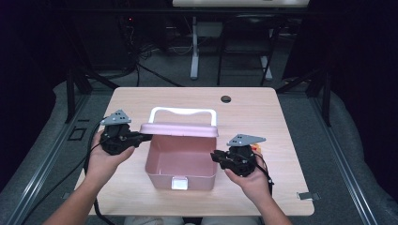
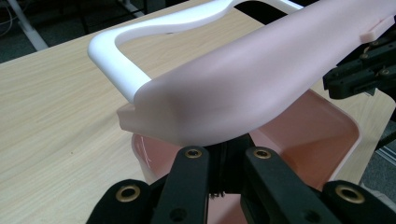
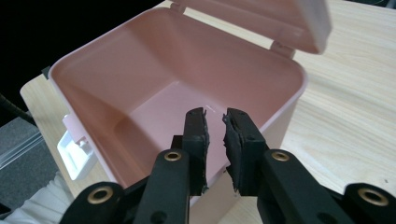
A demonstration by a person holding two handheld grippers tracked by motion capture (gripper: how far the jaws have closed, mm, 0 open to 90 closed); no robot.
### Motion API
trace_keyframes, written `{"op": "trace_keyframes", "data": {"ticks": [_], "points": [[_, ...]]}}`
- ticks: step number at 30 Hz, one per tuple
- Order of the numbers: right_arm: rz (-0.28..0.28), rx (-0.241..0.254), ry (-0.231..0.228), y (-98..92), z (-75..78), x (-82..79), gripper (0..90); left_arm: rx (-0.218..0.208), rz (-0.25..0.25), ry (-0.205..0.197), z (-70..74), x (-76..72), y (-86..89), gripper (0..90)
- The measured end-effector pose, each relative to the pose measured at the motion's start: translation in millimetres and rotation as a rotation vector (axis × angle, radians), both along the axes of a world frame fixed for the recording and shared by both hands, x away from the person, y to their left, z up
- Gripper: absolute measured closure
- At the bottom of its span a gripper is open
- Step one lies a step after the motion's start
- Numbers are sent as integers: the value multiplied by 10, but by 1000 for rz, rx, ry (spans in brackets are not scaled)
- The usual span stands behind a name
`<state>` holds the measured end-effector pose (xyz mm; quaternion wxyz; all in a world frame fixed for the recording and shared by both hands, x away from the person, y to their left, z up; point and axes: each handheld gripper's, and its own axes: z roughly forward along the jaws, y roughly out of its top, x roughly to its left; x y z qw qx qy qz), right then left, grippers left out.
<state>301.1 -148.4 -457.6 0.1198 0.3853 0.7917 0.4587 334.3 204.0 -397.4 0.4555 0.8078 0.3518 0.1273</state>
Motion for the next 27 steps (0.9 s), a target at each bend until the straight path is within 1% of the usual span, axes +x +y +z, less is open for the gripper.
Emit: {"op": "trace_keyframes", "data": {"ticks": [3, 5, 10, 12, 19, 27], "points": [[16, -5, 11, 31, -24, -9, 827, -2, 2, 1, 14, 21, 0, 900], [24, -8, 19, 54, -40, -15, 838, -2, 4, 2, 25, 39, 0, 900], [36, -16, 22, 95, -83, -22, 844, -7, 11, 4, 33, 73, -4, 900], [41, -18, 27, 108, -100, -25, 844, -4, 10, 9, 38, 88, 0, 899], [57, -28, 44, 177, -174, -36, 842, -13, 19, 11, 44, 131, -4, 900], [78, -40, 58, 245, -214, -46, 842, -14, 23, 11, 64, 165, -7, 900]]}}
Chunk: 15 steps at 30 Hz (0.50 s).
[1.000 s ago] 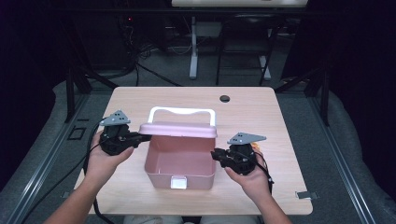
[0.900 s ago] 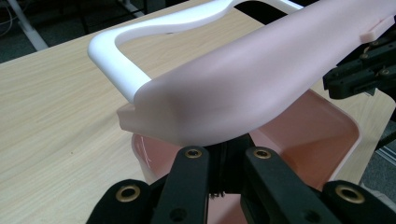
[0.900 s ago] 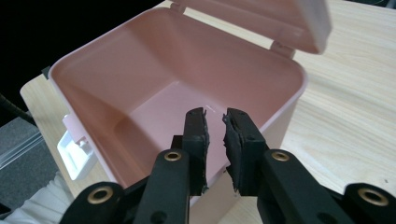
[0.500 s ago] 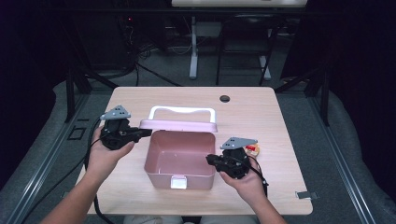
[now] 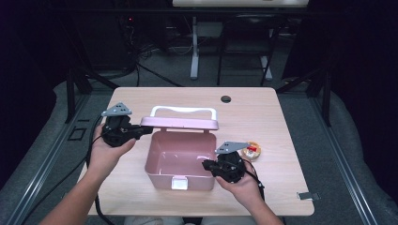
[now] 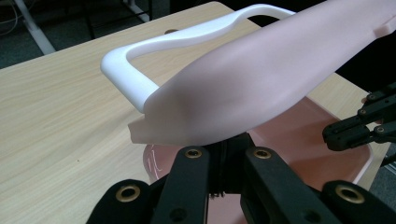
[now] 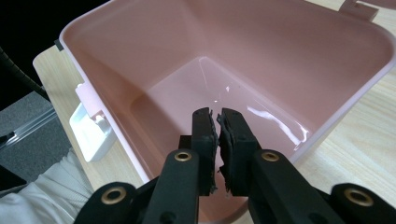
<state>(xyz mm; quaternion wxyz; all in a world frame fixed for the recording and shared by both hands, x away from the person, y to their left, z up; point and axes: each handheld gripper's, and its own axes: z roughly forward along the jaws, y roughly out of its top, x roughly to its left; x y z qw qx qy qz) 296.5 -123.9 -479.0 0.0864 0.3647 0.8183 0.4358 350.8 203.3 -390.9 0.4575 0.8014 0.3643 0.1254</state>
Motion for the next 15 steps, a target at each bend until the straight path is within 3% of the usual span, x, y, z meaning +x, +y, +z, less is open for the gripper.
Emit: {"op": "trace_keyframes", "data": {"ticks": [15], "points": [[14, -14, 14, 49, -79, -13, 841, -6, 10, 6, 4, 50, -7, 900]]}}
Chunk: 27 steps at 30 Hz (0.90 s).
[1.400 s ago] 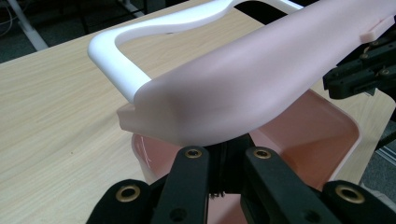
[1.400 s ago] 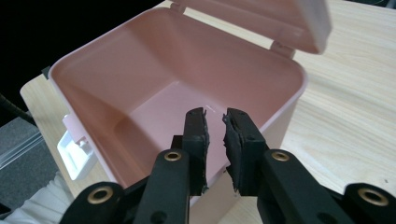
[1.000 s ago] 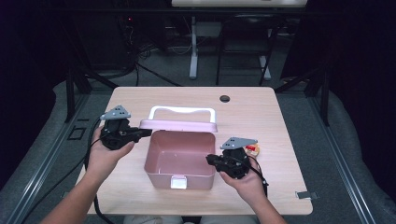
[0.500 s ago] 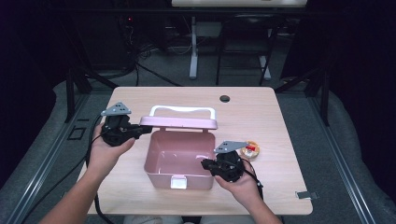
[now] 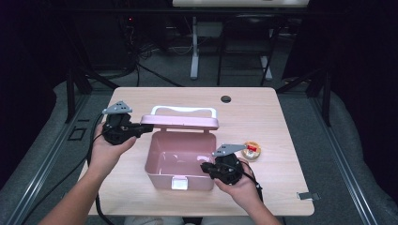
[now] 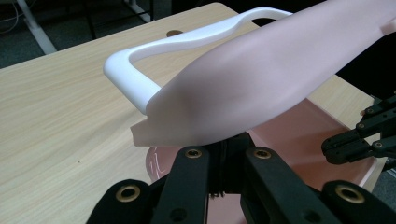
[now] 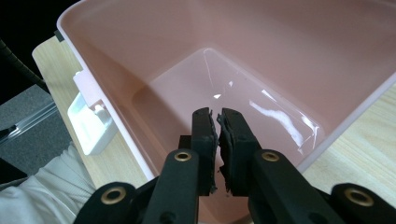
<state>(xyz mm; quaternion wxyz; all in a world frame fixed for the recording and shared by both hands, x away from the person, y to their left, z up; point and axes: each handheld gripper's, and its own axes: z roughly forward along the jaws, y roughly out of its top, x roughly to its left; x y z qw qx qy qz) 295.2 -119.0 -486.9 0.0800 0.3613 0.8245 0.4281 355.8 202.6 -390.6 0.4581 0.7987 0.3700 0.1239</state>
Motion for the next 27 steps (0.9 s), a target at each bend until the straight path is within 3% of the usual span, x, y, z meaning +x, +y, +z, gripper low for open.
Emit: {"op": "trace_keyframes", "data": {"ticks": [27], "points": [[23, -12, 12, 82, -50, -10, 841, 3, 14, 6, 30, 77, -9, 899]]}}
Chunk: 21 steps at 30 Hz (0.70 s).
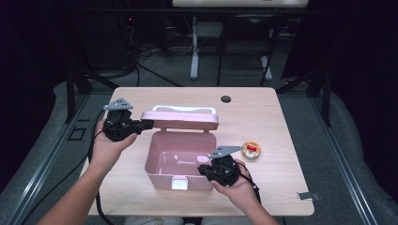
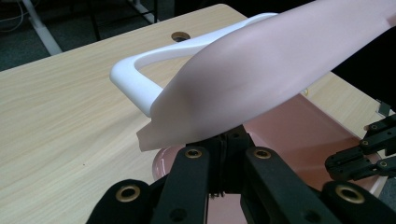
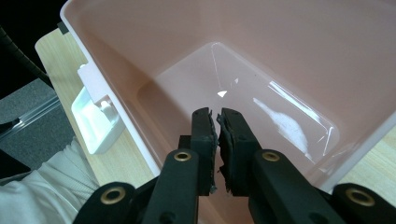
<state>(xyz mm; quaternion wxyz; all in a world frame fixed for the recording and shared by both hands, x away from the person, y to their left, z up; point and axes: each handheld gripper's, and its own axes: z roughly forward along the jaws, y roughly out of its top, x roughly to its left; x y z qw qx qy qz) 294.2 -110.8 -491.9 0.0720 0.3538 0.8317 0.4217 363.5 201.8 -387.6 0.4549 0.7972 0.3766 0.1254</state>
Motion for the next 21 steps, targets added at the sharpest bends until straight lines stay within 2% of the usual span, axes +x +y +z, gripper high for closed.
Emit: {"op": "trace_keyframes", "data": {"ticks": [21], "points": [[1, -6, -7, 10, -19, 15, 860, -5, 32, 2, -12, 56, 75, 899]]}}
